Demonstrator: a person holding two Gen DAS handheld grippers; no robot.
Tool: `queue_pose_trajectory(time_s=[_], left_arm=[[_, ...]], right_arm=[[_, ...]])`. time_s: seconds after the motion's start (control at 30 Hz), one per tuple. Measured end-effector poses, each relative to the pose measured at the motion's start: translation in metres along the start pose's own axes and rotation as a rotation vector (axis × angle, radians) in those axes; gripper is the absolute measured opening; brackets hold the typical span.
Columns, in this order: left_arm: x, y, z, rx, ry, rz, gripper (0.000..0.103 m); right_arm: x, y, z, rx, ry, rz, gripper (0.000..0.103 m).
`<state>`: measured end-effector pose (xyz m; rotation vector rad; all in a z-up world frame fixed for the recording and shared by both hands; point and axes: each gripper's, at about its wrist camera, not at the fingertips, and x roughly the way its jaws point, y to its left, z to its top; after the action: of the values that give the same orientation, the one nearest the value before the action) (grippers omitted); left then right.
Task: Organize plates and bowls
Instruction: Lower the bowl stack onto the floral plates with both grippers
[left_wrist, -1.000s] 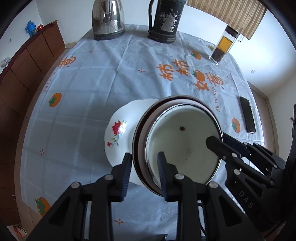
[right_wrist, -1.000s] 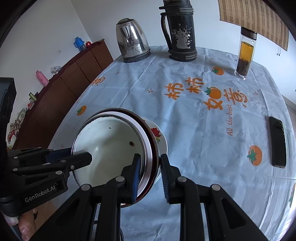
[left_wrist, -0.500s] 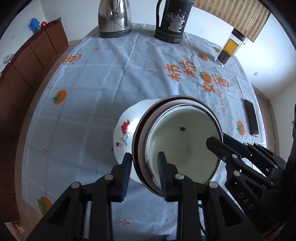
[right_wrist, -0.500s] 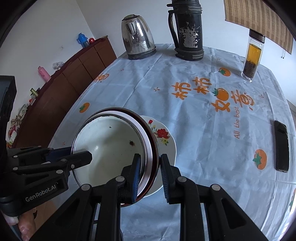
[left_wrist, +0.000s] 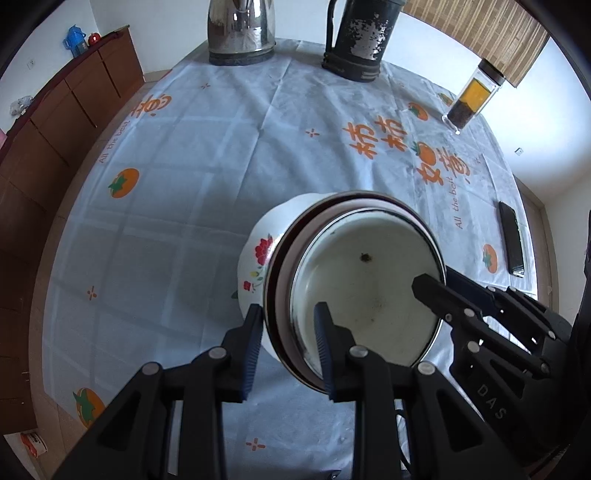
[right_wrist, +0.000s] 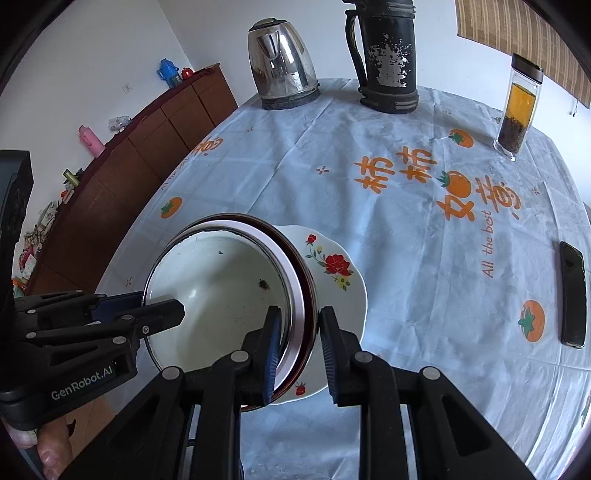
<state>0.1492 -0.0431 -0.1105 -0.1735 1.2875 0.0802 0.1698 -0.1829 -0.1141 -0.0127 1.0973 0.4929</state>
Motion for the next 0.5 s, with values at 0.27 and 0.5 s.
queue_pose_trajectory(time_s=[0.27, 0.5], left_arm=[[0.007, 0.0, 0.002, -0.002, 0.021, 0.006, 0.026], [0.012, -0.001, 0.006, 0.0, 0.032, 0.007, 0.026]], right_arm=[[0.012, -0.005, 0.003, 0.022, 0.023, 0.011, 0.023], [0.02, -0.008, 0.003, 0.029, 0.046, 0.01, 0.023]])
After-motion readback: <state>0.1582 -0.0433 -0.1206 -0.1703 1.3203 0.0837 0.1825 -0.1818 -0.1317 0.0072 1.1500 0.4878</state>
